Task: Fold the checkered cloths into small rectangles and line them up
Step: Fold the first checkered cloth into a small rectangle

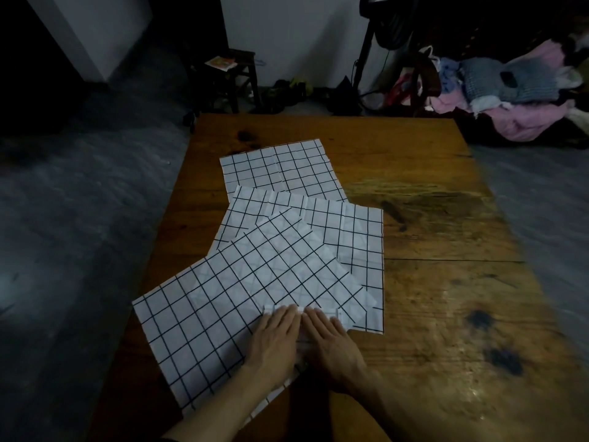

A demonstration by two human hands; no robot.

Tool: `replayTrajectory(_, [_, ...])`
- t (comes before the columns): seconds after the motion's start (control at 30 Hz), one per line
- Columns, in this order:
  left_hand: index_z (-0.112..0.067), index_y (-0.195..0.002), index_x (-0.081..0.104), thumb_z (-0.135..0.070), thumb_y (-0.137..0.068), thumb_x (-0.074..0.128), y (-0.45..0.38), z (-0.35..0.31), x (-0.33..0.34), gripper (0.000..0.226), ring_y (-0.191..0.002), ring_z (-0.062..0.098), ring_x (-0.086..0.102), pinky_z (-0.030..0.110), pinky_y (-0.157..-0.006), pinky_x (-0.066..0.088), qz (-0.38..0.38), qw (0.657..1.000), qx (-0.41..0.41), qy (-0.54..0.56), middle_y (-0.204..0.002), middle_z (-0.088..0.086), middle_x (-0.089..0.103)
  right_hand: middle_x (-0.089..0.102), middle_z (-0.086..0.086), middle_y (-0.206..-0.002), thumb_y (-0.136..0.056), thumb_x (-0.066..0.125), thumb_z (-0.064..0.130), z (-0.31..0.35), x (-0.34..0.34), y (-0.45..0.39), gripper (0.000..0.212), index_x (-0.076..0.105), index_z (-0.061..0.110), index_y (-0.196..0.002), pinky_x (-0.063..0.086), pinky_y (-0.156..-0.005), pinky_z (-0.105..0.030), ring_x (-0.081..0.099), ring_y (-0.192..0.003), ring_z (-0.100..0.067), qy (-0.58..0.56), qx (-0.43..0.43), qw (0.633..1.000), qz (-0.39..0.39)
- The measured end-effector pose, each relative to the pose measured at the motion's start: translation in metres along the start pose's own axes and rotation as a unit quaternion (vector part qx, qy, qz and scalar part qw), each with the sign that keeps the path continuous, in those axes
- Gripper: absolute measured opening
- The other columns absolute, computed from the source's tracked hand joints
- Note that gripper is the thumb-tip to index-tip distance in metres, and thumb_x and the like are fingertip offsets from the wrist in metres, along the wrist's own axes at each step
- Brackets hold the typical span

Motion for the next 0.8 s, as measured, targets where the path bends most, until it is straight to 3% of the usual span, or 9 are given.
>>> replayTrajectory(0.03, [-0.011, -0.155, -0.007, -0.037, -0.1, 0.041, 0.002, 0.003, -0.001, 0.077, -0.15, 0.023, -0.01, 0.046, -0.122, -0.001, -0.003, 1.0, -0.003, 0.009, -0.164, 0.006, -0.011, 0.01, -0.003, -0.157, -0.085, 0.023, 0.053, -0.004, -0.001, 0.001, 0.077, 0.021, 0.014, -0.151, 0.036, -0.112, -0.047, 0.019, -0.146, -0.022, -0.019, 0.01, 1.0, 0.004])
replayTrajectory(0.1, [-0.011, -0.155, -0.004, -0.04, -0.1, 0.041, 0.005, 0.01, -0.001, 0.076, -0.151, 0.022, -0.006, 0.044, -0.122, 0.002, -0.008, 1.0, -0.013, 0.023, -0.164, 0.005, -0.009, -0.015, 0.002, -0.156, -0.082, 0.009, 0.055, -0.011, 0.002, 0.005, 0.079, -0.009, 0.018, -0.15, 0.005, -0.122, -0.048, -0.012, -0.147, -0.019, -0.02, -0.004, 1.0, -0.007])
replayTrajectory(0.13, [-0.011, -0.155, -0.001, -0.041, -0.1, 0.041, 0.007, 0.015, 0.0, 0.076, -0.151, 0.022, -0.004, 0.044, -0.122, 0.004, -0.012, 0.999, -0.017, 0.029, -0.164, 0.005, -0.006, -0.021, 0.003, -0.155, -0.08, 0.005, 0.057, -0.016, 0.002, 0.009, 0.081, -0.015, 0.02, -0.148, -0.003, -0.122, -0.046, -0.018, -0.145, -0.018, -0.029, -0.007, 0.999, -0.013])
replayTrajectory(0.23, [-0.008, -0.154, 0.017, -0.043, -0.095, 0.048, 0.014, 0.029, 0.005, 0.076, -0.149, 0.025, 0.015, 0.046, -0.121, 0.017, -0.035, 0.997, -0.032, 0.054, -0.163, 0.008, 0.012, -0.023, 0.007, -0.154, -0.079, 0.003, 0.06, -0.033, 0.0, 0.017, 0.081, -0.016, 0.024, -0.149, -0.014, -0.12, -0.039, -0.021, -0.145, -0.013, -0.027, 0.007, 0.999, -0.024])
replayTrajectory(0.33, [-0.005, -0.142, 0.047, -0.05, -0.076, 0.067, 0.017, 0.039, 0.01, 0.082, -0.133, 0.029, 0.047, 0.048, -0.105, 0.044, -0.042, 0.997, -0.047, 0.043, -0.148, 0.011, 0.047, -0.023, 0.009, -0.154, -0.094, 0.018, 0.054, -0.045, 0.001, 0.023, 0.069, -0.019, 0.026, -0.146, -0.018, -0.115, -0.033, -0.02, -0.145, -0.01, -0.021, 0.015, 0.999, -0.027])
replayTrajectory(0.43, [-0.004, -0.139, 0.05, -0.052, -0.071, 0.073, 0.015, 0.04, 0.01, 0.086, -0.13, 0.031, 0.048, 0.05, -0.102, 0.046, -0.049, 0.997, -0.055, 0.033, -0.144, 0.011, 0.051, -0.02, 0.009, -0.155, -0.1, 0.034, 0.045, -0.046, -0.002, 0.025, 0.071, -0.014, 0.024, -0.148, -0.01, -0.121, -0.038, -0.016, -0.146, -0.01, -0.033, 0.016, 0.999, -0.032])
replayTrajectory(0.57, [-0.008, -0.145, 0.039, -0.048, -0.086, 0.061, 0.007, 0.036, -0.001, 0.075, -0.141, 0.029, 0.03, 0.047, -0.115, 0.028, -0.056, 0.997, -0.058, 0.011, -0.152, 0.008, 0.037, -0.002, 0.005, -0.161, -0.098, 0.046, 0.035, -0.039, -0.011, 0.024, 0.071, 0.006, 0.021, -0.155, -0.007, -0.118, -0.029, 0.0, -0.149, -0.013, -0.068, 0.021, 0.996, -0.059])
replayTrajectory(0.7, [-0.017, -0.135, 0.044, -0.046, -0.089, 0.057, -0.004, 0.039, -0.018, 0.056, -0.132, 0.024, 0.033, 0.039, -0.11, 0.03, -0.075, 0.996, -0.055, 0.016, -0.139, 0.002, 0.044, 0.037, 0.001, -0.152, -0.093, 0.052, 0.029, -0.041, -0.022, 0.016, 0.064, 0.025, 0.024, -0.15, 0.023, -0.117, -0.033, 0.032, -0.139, -0.017, -0.117, 0.061, 0.985, -0.109])
replayTrajectory(0.8, [-0.02, -0.137, 0.042, -0.04, -0.082, 0.068, -0.013, 0.044, -0.022, 0.064, -0.125, 0.022, 0.04, 0.037, -0.105, 0.035, -0.08, 0.994, -0.061, 0.041, -0.134, 0.0, 0.048, 0.047, 0.0, -0.141, -0.089, 0.058, 0.027, -0.044, -0.033, 0.006, 0.065, 0.029, 0.025, -0.147, 0.033, -0.11, -0.035, 0.041, -0.129, -0.019, -0.121, 0.078, 0.983, -0.117])
Point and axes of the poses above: each hand's wrist, its own y-axis away from the middle knuckle, its own x-axis out of the palm, z = x × y, the point moved 5 cm from there along -y, towards the middle knuckle
